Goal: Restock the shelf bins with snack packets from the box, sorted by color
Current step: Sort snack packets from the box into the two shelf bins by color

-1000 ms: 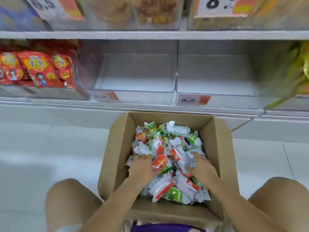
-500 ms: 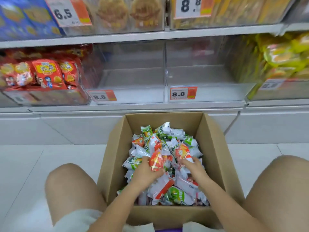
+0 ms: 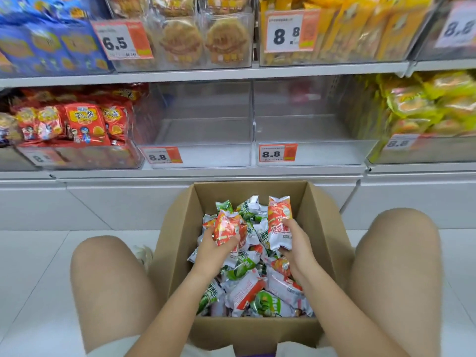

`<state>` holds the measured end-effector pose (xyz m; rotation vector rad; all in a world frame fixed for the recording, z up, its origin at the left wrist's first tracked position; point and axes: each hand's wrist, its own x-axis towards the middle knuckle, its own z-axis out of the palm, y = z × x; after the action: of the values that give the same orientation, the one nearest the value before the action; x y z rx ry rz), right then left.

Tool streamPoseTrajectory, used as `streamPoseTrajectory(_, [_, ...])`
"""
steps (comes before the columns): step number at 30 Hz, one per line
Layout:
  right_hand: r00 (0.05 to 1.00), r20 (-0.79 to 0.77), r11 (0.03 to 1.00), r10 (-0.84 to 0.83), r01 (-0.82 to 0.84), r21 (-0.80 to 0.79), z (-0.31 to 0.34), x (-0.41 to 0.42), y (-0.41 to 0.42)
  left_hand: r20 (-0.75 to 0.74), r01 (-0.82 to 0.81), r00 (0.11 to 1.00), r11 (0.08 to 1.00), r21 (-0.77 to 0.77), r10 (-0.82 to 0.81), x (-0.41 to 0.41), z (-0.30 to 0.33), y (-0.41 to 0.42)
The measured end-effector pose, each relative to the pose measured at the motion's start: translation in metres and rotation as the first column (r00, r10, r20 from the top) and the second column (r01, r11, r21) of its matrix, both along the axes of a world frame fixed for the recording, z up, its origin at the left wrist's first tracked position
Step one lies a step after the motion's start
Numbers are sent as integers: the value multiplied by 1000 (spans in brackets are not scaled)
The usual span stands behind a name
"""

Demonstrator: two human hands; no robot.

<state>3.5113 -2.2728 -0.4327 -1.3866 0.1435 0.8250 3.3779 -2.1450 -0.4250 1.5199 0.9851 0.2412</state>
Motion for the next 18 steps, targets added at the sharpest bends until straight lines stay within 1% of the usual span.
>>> streamPoseTrajectory(2, [999, 34, 1000, 15, -15, 7, 1, 0, 4, 42, -6, 999, 999, -46, 8, 3, 1, 5])
streamPoseTrajectory(5, [999, 37, 999, 39, -40, 28, 5, 3, 5, 89, -6, 996, 994, -110, 16, 10, 4, 14])
streamPoseTrajectory(7, [998, 45, 999, 37, -38, 24, 3, 5, 7, 119, -16, 992, 982, -189, 40, 15, 7, 17])
streamPoseTrajectory(9, [998, 55, 999, 30, -31, 22, -5, 8, 10, 137, -12, 989, 953, -302, 56, 20, 7, 22])
streamPoseTrajectory(12, [998, 54, 998, 36, -39, 54, -14, 12, 13, 157, 40, 987, 912, -408, 28, 23, 3, 25])
streamPoseTrajectory(15, [999, 44, 997, 15, -18, 69, -12, 16, 16, 171, 104, 985, 916, -387, -40, 27, 3, 28])
streamPoseTrajectory(18, [998, 52, 997, 22, -26, 79, -11, 20, 18, 150, 64, 989, 938, -342, -13, 29, 2, 34])
